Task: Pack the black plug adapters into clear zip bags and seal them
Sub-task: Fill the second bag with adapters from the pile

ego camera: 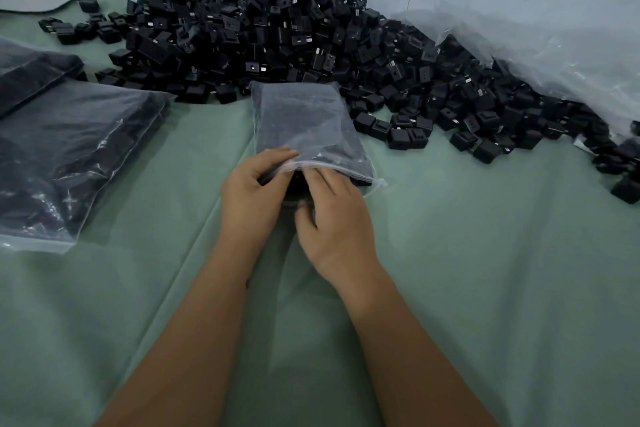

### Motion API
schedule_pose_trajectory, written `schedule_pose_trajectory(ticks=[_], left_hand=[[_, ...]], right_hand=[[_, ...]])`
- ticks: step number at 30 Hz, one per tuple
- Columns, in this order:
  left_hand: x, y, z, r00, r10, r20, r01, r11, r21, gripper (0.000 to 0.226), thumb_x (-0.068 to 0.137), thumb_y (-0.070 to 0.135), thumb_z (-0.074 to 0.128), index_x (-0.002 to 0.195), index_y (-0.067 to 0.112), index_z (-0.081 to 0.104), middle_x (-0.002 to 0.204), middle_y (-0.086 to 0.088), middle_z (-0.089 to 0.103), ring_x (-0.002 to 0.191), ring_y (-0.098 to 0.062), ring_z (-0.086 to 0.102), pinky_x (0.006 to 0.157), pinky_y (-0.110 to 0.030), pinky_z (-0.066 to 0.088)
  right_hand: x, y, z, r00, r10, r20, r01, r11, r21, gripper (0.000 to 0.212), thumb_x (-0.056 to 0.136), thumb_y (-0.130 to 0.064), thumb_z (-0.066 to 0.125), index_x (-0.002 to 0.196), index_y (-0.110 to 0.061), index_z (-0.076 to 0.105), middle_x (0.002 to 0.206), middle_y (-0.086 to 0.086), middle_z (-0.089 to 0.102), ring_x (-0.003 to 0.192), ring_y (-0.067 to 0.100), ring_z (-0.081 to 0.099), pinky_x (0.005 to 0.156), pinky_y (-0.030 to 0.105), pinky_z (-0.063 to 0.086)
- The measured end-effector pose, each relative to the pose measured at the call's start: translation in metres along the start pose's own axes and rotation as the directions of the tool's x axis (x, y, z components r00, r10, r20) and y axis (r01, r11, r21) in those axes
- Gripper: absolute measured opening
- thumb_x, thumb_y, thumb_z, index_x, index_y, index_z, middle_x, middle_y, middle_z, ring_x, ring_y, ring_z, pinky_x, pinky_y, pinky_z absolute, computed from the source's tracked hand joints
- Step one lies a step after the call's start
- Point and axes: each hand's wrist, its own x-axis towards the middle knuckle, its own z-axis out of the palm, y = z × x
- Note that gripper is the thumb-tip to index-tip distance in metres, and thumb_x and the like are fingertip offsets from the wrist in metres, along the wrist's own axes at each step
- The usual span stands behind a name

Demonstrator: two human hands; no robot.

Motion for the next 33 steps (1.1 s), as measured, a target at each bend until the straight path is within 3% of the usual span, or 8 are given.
schedule_pose_trajectory(ticks=[3,10,18,23,25,27,30,33], left_hand=[[-0.002,0.001,0.001,0.999,0.046,-0.021,-0.046,0.999,0.026,0.025,0.090,0.010,0.066,0.109,0.026,0.071,0.124,0.008,0.066,0.126,-0.006,0.053,0.109,-0.033,0.043],[-0.003,0.002,0.002,0.999,0.048,-0.021,-0.048,0.999,-0.004,0.027,0.090,0.006,0.065,0.107,0.027,0.070,0.121,0.005,0.068,0.124,-0.008,0.056,0.108,-0.036,0.044],[-0.004,-0.001,0.003,0.989,0.136,-0.055,-0.132,0.989,0.069,0.028,0.091,0.009,0.066,0.112,0.027,0.070,0.125,0.008,0.066,0.126,-0.007,0.054,0.109,-0.040,0.043],[-0.002,-0.003,0.003,0.984,0.166,-0.067,-0.160,0.983,0.089,0.033,0.090,0.007,0.066,0.114,0.030,0.067,0.125,0.009,0.065,0.127,-0.008,0.053,0.111,-0.042,0.040],[-0.001,-0.004,0.003,0.986,0.149,-0.080,-0.142,0.987,0.079,0.033,0.090,0.006,0.066,0.113,0.029,0.069,0.124,0.010,0.066,0.127,-0.008,0.053,0.111,-0.041,0.041],[0.000,-0.005,0.002,0.986,0.140,-0.086,-0.134,0.988,0.073,0.031,0.089,0.005,0.065,0.112,0.025,0.072,0.122,0.011,0.067,0.125,-0.006,0.055,0.110,-0.041,0.042],[0.001,-0.006,0.003,0.985,0.145,-0.089,-0.137,0.987,0.087,0.028,0.088,0.006,0.065,0.110,0.022,0.074,0.120,0.011,0.068,0.122,-0.006,0.057,0.108,-0.041,0.043],[0.001,-0.006,0.004,0.979,0.179,-0.101,-0.169,0.980,0.105,0.027,0.087,0.010,0.065,0.109,0.024,0.073,0.119,0.011,0.068,0.121,-0.006,0.057,0.107,-0.042,0.044]], right_hand=[[0.002,-0.001,0.001,0.999,-0.023,0.047,0.025,0.999,-0.035,0.052,0.083,-0.015,0.055,0.135,-0.008,0.051,0.130,0.006,0.056,0.122,0.022,0.049,0.106,0.035,0.036],[0.001,0.000,0.003,1.000,-0.030,0.010,0.030,0.999,-0.024,0.047,0.082,-0.014,0.056,0.128,-0.011,0.056,0.122,0.004,0.061,0.116,0.021,0.053,0.106,0.034,0.036],[0.023,0.001,0.010,0.988,0.000,0.152,0.023,0.988,-0.152,0.043,0.099,-0.032,0.039,0.139,-0.018,0.046,0.141,0.001,0.050,0.134,0.017,0.039,0.117,0.036,0.018],[0.052,0.002,0.013,0.964,-0.054,0.259,0.121,0.960,-0.251,0.052,0.097,-0.024,0.038,0.148,-0.020,0.032,0.154,0.000,0.031,0.143,0.018,0.023,0.119,0.039,0.011],[0.055,0.001,0.015,0.963,-0.069,0.262,0.139,0.955,-0.261,0.046,0.093,-0.020,0.045,0.139,-0.017,0.045,0.142,0.005,0.046,0.133,0.023,0.038,0.115,0.041,0.023],[0.050,-0.002,0.015,0.983,-0.086,0.163,0.112,0.982,-0.155,0.028,0.088,-0.013,0.054,0.114,-0.013,0.063,0.112,0.010,0.064,0.107,0.030,0.056,0.100,0.042,0.040],[0.044,0.001,0.020,0.993,-0.096,0.072,0.105,0.984,-0.141,0.019,0.086,-0.017,0.055,0.100,-0.015,0.067,0.094,0.008,0.067,0.091,0.028,0.060,0.087,0.038,0.044],[0.058,0.006,0.027,0.956,-0.068,0.286,0.149,0.952,-0.269,0.047,0.091,-0.028,0.048,0.137,-0.020,0.046,0.139,0.009,0.050,0.130,0.028,0.043,0.111,0.045,0.029]])
